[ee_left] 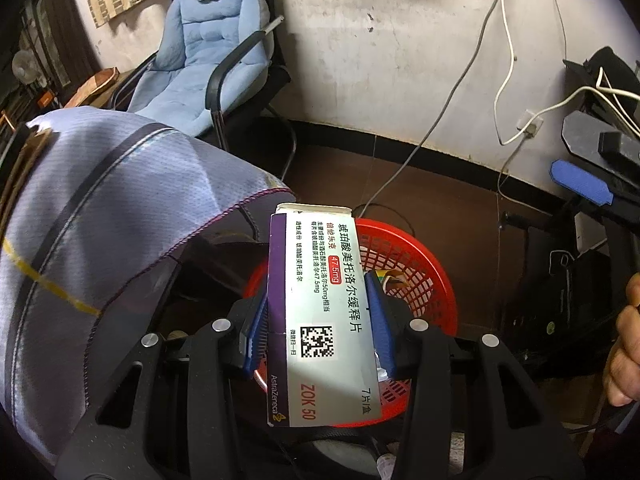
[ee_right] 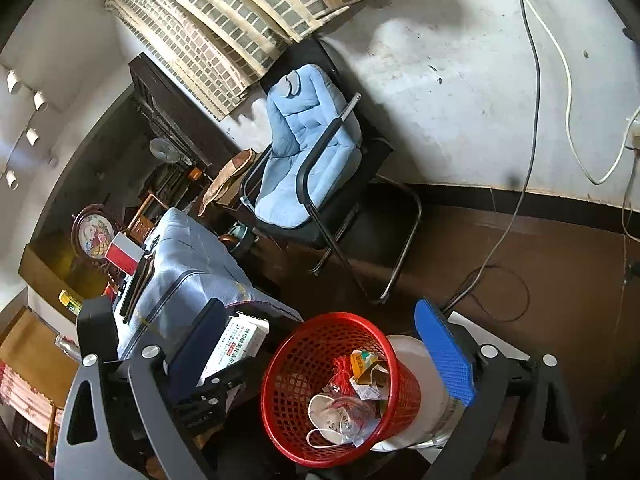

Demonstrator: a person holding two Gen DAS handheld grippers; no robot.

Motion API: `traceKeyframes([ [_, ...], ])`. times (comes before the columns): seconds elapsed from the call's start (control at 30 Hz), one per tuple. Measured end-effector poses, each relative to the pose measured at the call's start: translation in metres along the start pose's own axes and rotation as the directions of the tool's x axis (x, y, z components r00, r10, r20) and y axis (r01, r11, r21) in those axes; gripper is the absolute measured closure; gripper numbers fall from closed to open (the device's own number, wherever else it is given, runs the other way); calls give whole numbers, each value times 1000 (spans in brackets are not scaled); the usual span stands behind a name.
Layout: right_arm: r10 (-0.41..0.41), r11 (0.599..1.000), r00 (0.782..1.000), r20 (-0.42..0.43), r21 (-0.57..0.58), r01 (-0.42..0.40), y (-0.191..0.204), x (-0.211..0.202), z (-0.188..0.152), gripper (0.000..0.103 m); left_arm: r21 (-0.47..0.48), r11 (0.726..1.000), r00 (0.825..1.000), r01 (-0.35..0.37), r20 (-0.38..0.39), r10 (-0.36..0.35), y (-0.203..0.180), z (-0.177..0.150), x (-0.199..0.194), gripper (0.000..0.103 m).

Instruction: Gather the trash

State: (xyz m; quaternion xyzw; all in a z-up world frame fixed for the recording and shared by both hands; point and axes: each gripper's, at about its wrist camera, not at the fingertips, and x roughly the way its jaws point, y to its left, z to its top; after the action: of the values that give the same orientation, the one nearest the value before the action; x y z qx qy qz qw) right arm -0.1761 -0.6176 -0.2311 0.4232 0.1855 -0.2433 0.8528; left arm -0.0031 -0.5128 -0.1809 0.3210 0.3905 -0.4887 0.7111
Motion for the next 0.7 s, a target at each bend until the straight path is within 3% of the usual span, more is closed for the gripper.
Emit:
traceKeyframes([
  [0.1, -3, 1000, 1000, -11, -20, 3, 4, 3, -2, 9, 12, 1000, 1000, -5, -2, 5, -4, 0, 2, 57],
  [0.27, -37, 996, 999, -1, -84, 37, 20, 2, -3, 9, 31, 998, 998, -55, 38, 54, -8, -3, -8, 36],
  [0.7, -66, 988, 997, 31, -136, 69, 43, -19, 1, 9, 12, 996, 989, -87, 122, 85, -1, -4, -46, 31],
])
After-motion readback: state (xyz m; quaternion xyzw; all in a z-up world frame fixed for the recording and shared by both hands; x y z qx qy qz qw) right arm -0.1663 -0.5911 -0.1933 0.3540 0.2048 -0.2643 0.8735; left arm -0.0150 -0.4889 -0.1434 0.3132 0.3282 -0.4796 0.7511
